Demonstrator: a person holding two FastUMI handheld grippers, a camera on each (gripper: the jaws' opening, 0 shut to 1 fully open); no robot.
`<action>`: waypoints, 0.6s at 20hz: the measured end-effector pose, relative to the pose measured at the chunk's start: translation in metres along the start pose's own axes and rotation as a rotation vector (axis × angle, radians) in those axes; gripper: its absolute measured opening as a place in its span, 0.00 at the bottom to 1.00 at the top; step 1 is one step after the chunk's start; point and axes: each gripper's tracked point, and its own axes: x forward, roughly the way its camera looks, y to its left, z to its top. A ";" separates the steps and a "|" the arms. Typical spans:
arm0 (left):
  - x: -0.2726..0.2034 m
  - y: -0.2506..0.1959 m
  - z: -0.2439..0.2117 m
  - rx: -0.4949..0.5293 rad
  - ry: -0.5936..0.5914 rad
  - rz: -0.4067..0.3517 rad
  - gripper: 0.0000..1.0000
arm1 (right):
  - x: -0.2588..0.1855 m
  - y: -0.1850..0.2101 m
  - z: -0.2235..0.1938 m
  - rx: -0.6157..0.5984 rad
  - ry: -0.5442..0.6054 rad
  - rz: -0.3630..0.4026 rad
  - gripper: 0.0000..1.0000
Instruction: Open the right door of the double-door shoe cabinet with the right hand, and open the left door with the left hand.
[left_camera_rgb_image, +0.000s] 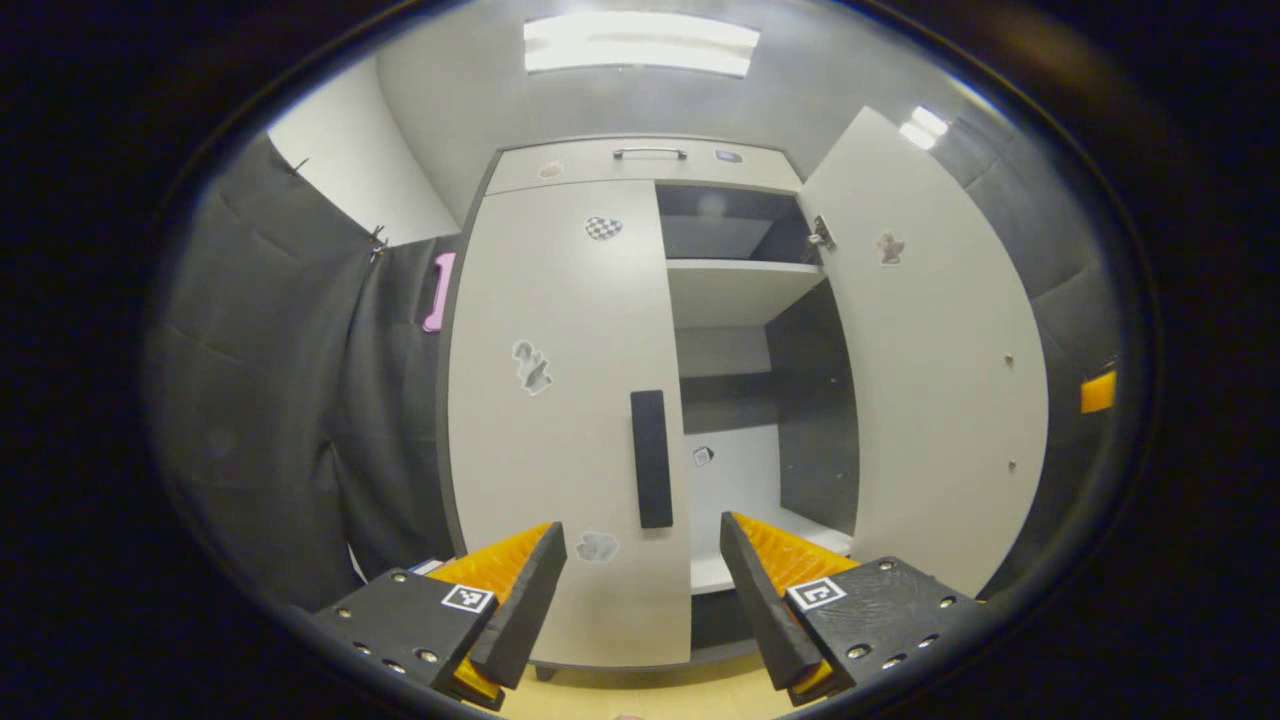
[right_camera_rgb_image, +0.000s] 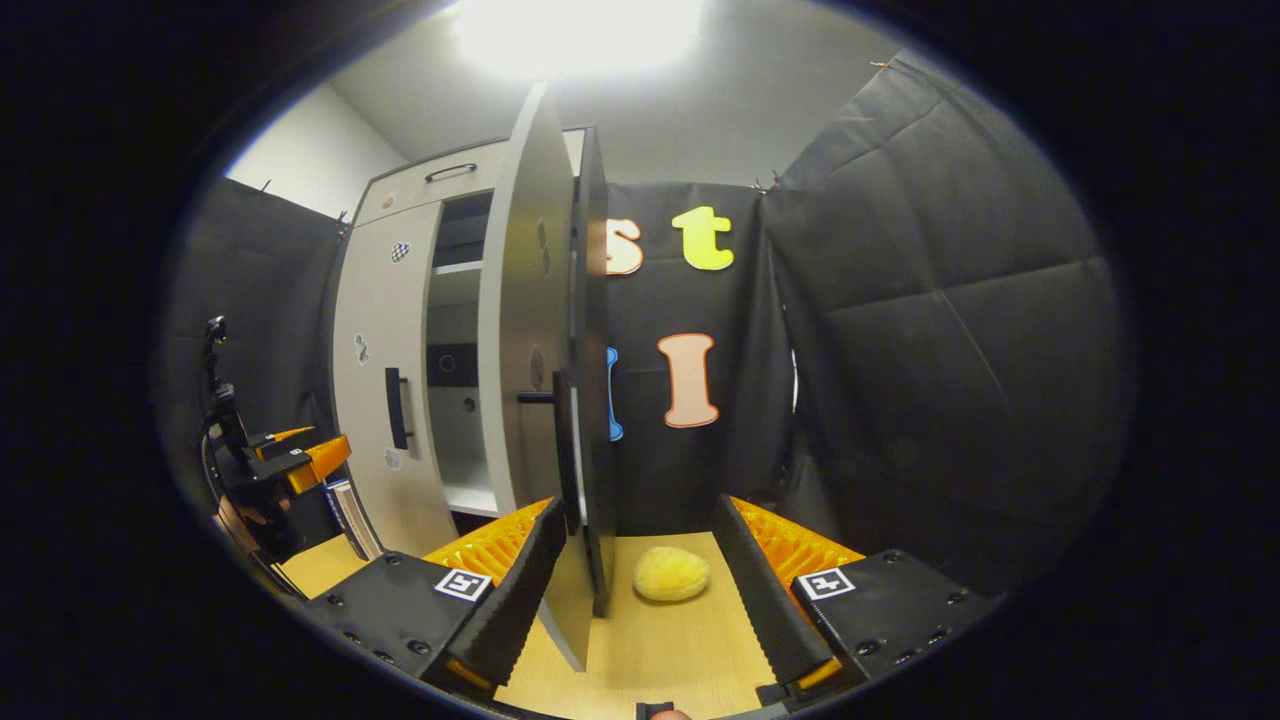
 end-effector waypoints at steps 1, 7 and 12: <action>0.008 -0.002 0.003 -0.005 0.004 -0.003 0.91 | -0.003 -0.005 -0.002 0.010 0.003 -0.027 0.95; 0.059 -0.014 0.012 0.011 0.021 -0.040 0.90 | -0.018 -0.023 -0.013 0.079 0.035 -0.126 0.95; 0.094 -0.009 0.012 0.011 0.031 -0.012 0.90 | -0.025 -0.034 -0.021 0.160 0.051 -0.167 0.98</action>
